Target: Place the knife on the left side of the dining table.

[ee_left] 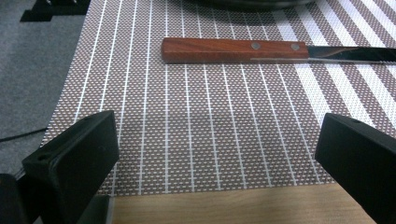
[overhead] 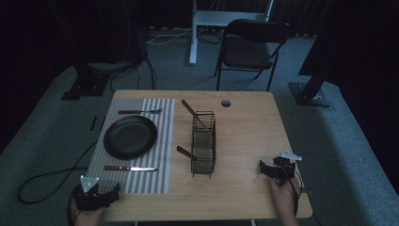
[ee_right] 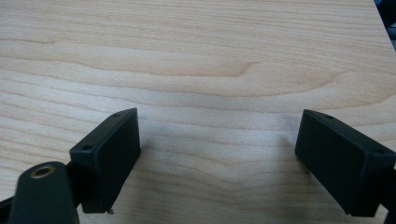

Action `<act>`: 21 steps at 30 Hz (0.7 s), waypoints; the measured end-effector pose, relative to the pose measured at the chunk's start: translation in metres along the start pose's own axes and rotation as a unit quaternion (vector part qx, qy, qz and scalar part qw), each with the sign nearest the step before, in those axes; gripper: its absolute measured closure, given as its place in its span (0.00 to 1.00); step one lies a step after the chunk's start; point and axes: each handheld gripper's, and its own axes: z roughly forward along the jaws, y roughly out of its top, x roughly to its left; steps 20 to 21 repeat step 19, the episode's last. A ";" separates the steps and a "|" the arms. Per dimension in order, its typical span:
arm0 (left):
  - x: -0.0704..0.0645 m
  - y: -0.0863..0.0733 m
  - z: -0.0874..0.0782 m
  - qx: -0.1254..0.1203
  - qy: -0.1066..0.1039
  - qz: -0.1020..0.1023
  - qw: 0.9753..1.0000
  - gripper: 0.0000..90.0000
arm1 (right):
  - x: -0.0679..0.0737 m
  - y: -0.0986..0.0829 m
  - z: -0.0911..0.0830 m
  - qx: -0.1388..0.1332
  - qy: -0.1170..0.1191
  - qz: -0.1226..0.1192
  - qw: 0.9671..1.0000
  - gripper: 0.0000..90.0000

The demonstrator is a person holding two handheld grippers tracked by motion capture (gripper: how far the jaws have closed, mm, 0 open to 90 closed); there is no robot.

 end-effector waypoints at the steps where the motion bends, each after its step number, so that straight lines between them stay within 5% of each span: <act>1: 0.000 0.000 0.000 0.000 0.000 0.000 1.000 0.01 | 0.000 0.000 0.000 0.000 0.000 0.000 1.000 0.15; 21: 0.002 0.000 0.007 0.002 -0.002 0.007 1.000 0.01 | 0.000 0.000 0.000 0.000 0.000 0.000 1.000 0.15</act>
